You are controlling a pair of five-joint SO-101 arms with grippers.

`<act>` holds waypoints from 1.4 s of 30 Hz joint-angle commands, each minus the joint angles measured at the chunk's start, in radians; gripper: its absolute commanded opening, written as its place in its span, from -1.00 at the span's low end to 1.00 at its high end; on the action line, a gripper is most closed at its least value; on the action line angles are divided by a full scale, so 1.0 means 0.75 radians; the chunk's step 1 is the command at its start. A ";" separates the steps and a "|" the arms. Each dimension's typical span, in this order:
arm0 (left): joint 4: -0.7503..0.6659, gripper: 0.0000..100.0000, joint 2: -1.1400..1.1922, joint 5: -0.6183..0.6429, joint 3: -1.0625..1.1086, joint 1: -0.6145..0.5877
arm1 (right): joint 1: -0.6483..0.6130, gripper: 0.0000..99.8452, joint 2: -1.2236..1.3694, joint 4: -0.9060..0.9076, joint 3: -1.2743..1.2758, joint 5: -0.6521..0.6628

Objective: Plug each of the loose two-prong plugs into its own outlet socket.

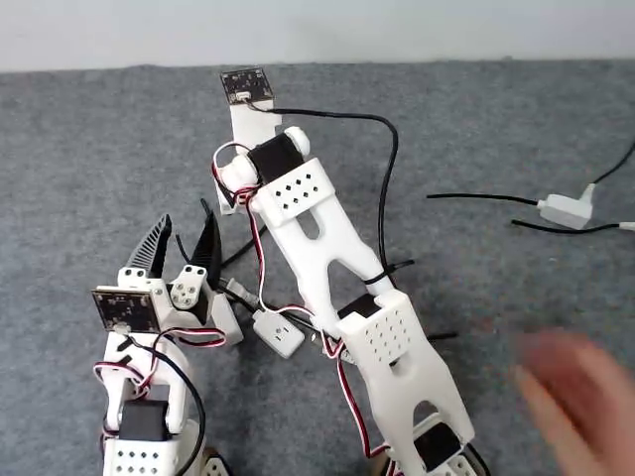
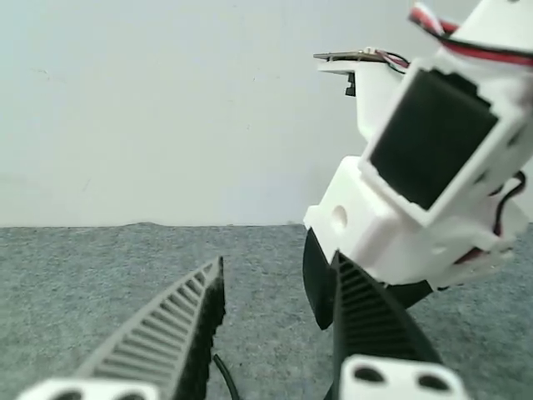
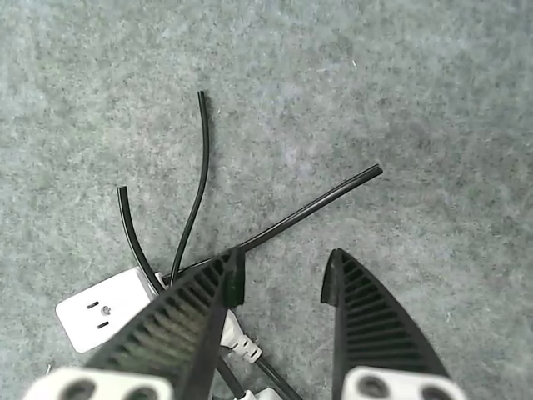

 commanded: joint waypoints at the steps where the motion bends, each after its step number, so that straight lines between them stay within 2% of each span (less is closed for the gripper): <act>1: -0.049 -0.59 -0.014 0.008 -0.013 0.010 | -0.001 -0.67 -0.028 0.013 -0.070 -0.016; 13: -0.041 -0.59 -0.014 0.008 -0.060 0.014 | 0.007 -0.67 -0.062 0.081 -0.106 -0.018; 19: 0.070 -0.59 -0.014 0.006 -0.195 0.115 | 0.009 -0.67 -0.109 0.157 -0.205 0.012; 23: 0.141 -0.59 -0.014 -0.113 -0.263 0.172 | 0.003 -0.66 -0.171 0.157 -0.207 0.104; 28: 0.276 -0.59 -0.014 -0.260 -0.435 0.188 | 0.007 -0.67 -0.320 0.163 -0.196 0.133; 34: 0.569 -0.59 -0.016 -0.272 -0.746 0.186 | -0.069 -0.67 -0.572 0.165 -0.147 0.133; 39: 0.867 -0.59 -0.016 -0.282 -0.920 0.176 | -0.069 -0.66 -0.832 0.163 0.235 0.133; 42: 0.957 -0.59 -0.016 -0.284 -0.971 0.104 | 0.019 -0.66 -1.051 0.161 0.524 0.133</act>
